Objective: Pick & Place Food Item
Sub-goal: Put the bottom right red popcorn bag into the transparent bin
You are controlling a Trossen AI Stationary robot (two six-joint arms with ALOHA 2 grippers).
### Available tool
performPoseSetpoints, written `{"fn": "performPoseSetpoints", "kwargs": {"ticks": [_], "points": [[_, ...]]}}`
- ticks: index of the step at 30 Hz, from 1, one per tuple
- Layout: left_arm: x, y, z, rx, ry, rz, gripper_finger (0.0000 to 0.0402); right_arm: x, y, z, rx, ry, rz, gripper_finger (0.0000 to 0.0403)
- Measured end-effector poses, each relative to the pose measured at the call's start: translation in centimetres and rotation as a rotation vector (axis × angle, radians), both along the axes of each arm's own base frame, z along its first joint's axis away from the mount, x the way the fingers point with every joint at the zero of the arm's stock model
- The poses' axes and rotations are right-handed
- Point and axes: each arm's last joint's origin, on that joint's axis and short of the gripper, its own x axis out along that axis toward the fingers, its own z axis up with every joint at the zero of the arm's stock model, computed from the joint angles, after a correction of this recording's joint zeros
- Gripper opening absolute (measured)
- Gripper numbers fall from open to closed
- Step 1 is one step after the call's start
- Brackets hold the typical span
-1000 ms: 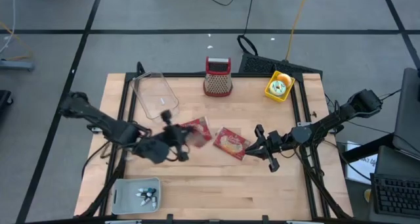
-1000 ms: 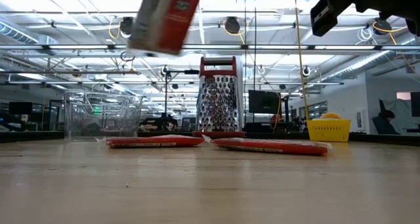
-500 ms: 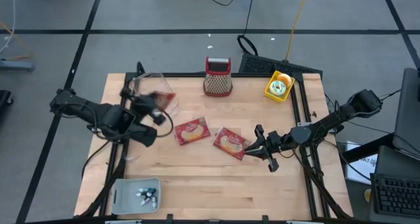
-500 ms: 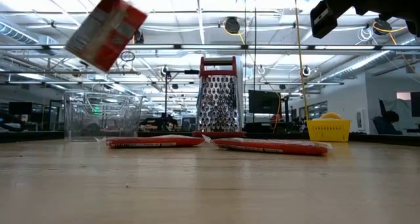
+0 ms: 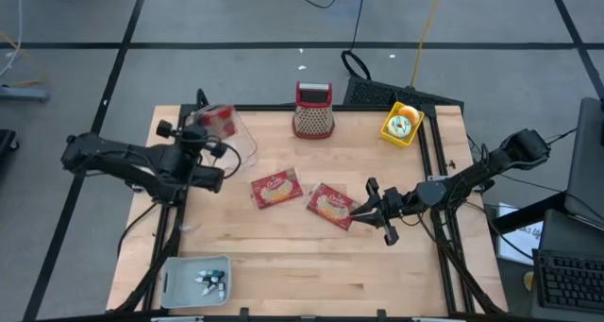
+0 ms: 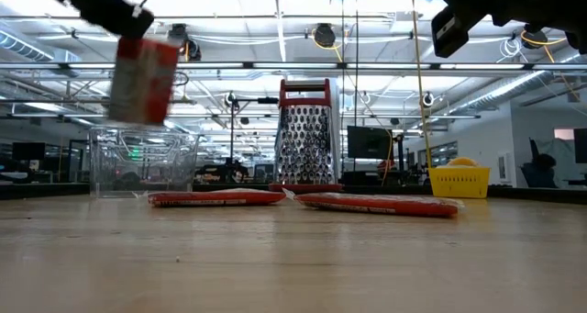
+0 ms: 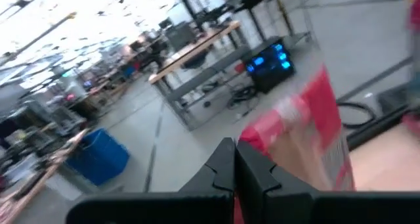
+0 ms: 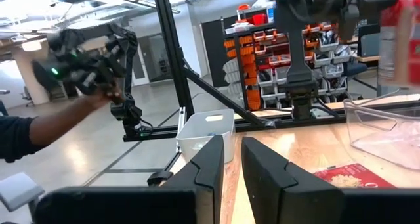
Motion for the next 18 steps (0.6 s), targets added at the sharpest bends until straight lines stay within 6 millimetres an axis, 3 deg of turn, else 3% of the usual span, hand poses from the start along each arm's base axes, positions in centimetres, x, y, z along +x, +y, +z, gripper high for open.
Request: {"fn": "performPoseSetpoints", "kwargs": {"ticks": [4, 11, 15, 18], "points": [[-1.1, 0.6, -3.6, 0.048, 0.007, 0.04, 0.0, 0.0, 0.0, -0.1, -0.001, 0.007, 0.0, 0.0045], [-1.7, 1.0, -8.5, 0.11, -0.135, 0.066, 0.0, 0.1, -0.3, -0.1, 0.005, 0.007, -0.016, 0.0045], [-1.7, 1.0, -9.0, 0.084, -0.161, 0.075, 0.0, 0.1, -0.4, -0.1, 0.009, 0.007, -0.021, 0.0045], [-1.2, 0.9, -8.2, 0.087, -0.196, 0.072, 0.0, 0.1, -0.4, 0.0, 0.009, 0.006, -0.021, 0.0045]]}}
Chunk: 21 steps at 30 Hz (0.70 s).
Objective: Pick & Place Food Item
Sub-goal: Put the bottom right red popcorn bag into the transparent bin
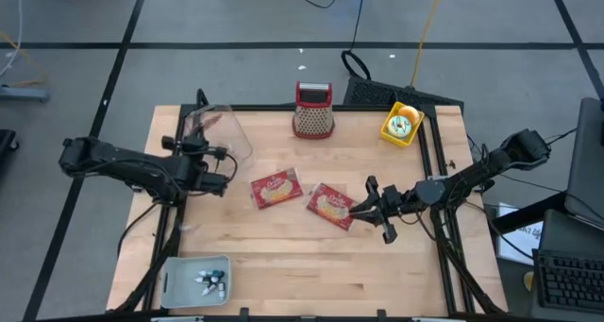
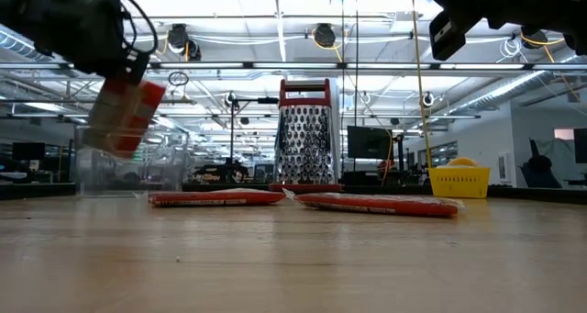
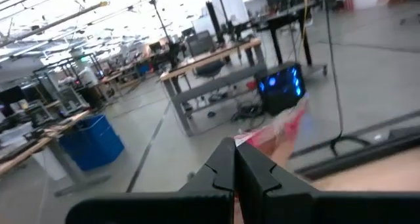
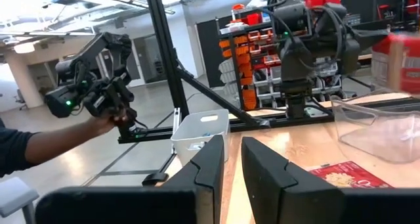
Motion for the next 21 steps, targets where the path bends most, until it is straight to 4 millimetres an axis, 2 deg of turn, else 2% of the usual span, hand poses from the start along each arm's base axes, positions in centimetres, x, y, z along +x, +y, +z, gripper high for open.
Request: {"fn": "performPoseSetpoints", "kwargs": {"ticks": [9, 14, 21], "points": [[1.1, 0.2, 2.9, 0.05, 0.045, 0.013, 0.0, 0.0, 0.0, -0.1, -0.003, 0.008, 0.0, 0.0045], [0.8, 1.2, 2.7, 0.046, 0.078, 0.083, 0.0, 0.0, 0.0, -0.2, -0.003, 0.017, 0.0, 0.0045], [0.4, 1.8, 1.8, 0.058, -0.022, 0.129, 0.0, 0.0, 0.0, -0.3, -0.007, 0.029, 0.002, 0.0045]]}}
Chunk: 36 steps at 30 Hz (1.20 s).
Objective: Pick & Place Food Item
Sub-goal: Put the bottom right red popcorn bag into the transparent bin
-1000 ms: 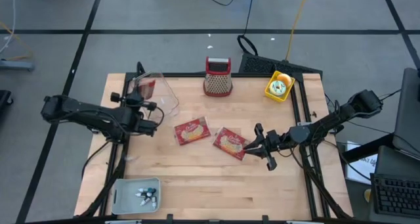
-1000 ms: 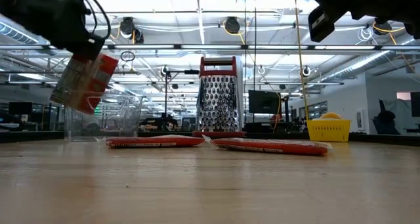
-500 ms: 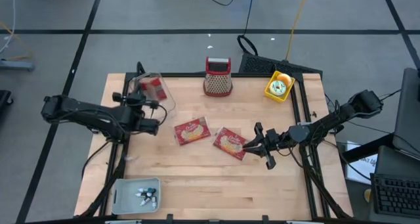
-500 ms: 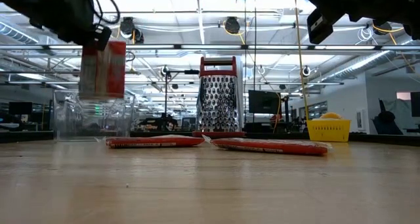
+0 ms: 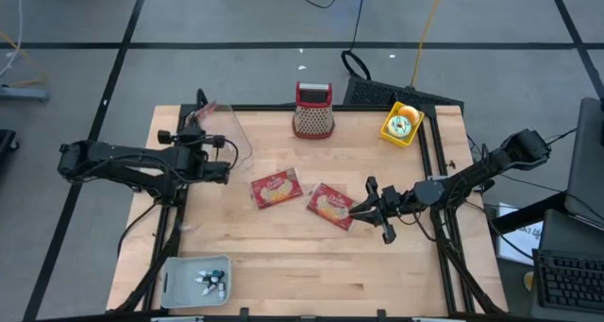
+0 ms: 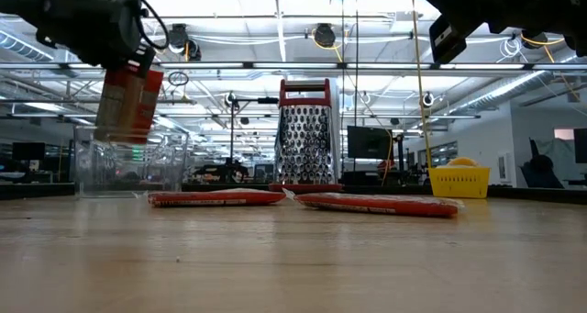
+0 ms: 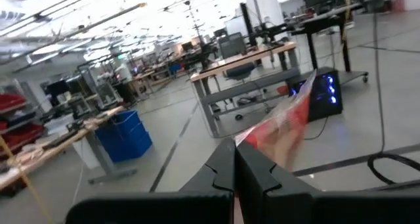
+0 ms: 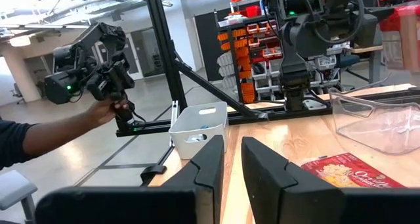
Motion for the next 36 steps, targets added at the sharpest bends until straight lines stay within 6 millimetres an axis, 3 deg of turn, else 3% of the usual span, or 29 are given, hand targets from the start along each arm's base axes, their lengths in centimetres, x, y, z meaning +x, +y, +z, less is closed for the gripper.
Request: {"fn": "performPoseSetpoints", "kwargs": {"ticks": [9, 19, 30, 36], "points": [[1.3, 0.2, -2.9, -0.027, -0.129, 0.002, 0.0, 0.0, 0.0, 0.0, -0.002, 0.0, 0.001, 0.0045], [1.9, 0.7, -6.7, -0.188, -0.209, -0.044, 0.0005, 0.0, 0.0, 0.0, 0.003, 0.002, 0.002, 0.0045], [2.3, 0.6, -7.5, -0.454, -0.247, -0.162, 0.0041, 0.0, 0.0, 0.0, -0.002, 0.001, 0.002, 0.0045], [2.8, 0.5, -7.4, -0.518, -0.278, -0.22, 0.009, 0.0, 0.0, 0.0, 0.016, 0.005, 0.003, 0.0045]]}}
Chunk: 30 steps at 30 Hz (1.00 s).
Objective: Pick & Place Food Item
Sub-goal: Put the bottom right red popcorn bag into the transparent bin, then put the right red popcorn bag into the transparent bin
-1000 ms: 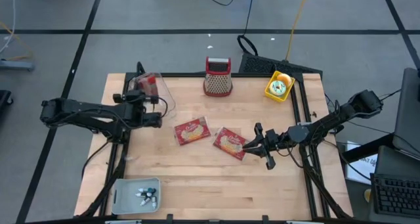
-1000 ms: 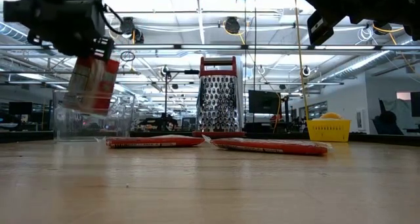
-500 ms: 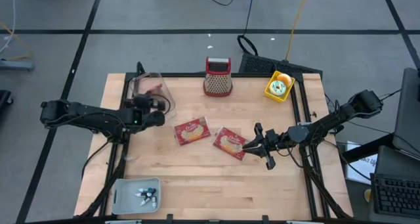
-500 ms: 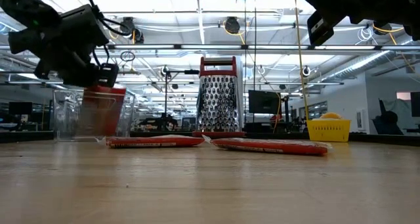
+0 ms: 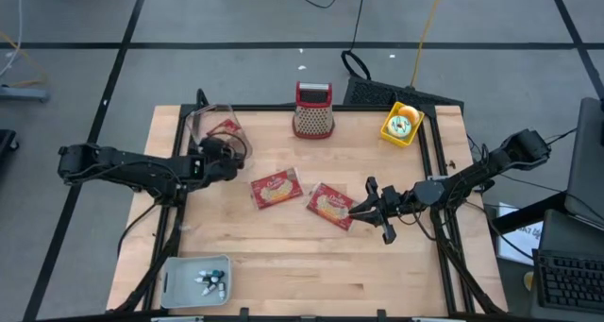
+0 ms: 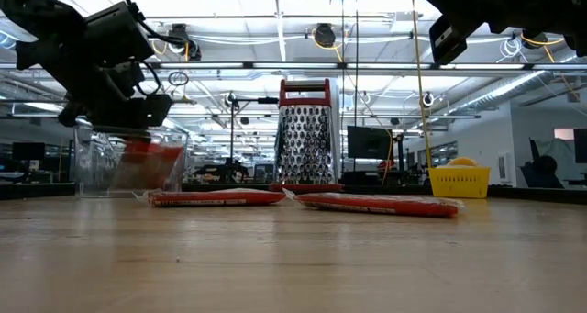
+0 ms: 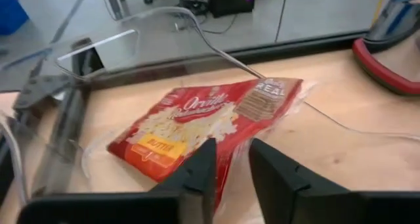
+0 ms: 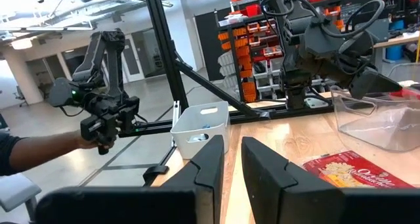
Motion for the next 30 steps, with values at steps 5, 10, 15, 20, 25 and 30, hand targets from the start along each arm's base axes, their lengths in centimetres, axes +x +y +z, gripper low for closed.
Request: {"fn": "performPoseSetpoints", "kwargs": {"ticks": [5, 10, 15, 20, 25, 30], "points": [[0.1, -0.1, 0.0, -0.04, 0.01, -0.044, 0.0154, 0.0, 0.0, -0.1, -0.001, 0.007, 0.0, 0.0045], [1.1, -0.2, 1.6, -0.076, 0.045, -0.181, 0.0207, 0.0, 0.0, -0.1, -0.001, 0.007, 0.0, 0.0045], [2.2, -0.2, 4.5, -0.071, -0.008, -0.265, 0.0231, 0.0, 0.0, -0.1, -0.002, 0.01, 0.001, 0.0045], [3.2, -0.5, 8.5, -0.081, -0.217, -0.341, 0.0236, 0.0, 0.0, -0.4, -0.014, 0.04, 0.001, 0.0045], [4.7, -2.0, 10.8, -0.055, -0.417, -0.595, 0.0235, 0.0, 0.1, -0.6, -0.02, 0.057, 0.005, 0.0045], [6.8, -4.2, 10.0, -0.041, -0.436, -0.849, 0.0236, 0.2, 0.1, -1.8, -0.06, 0.156, 0.004, 0.0045]]}}
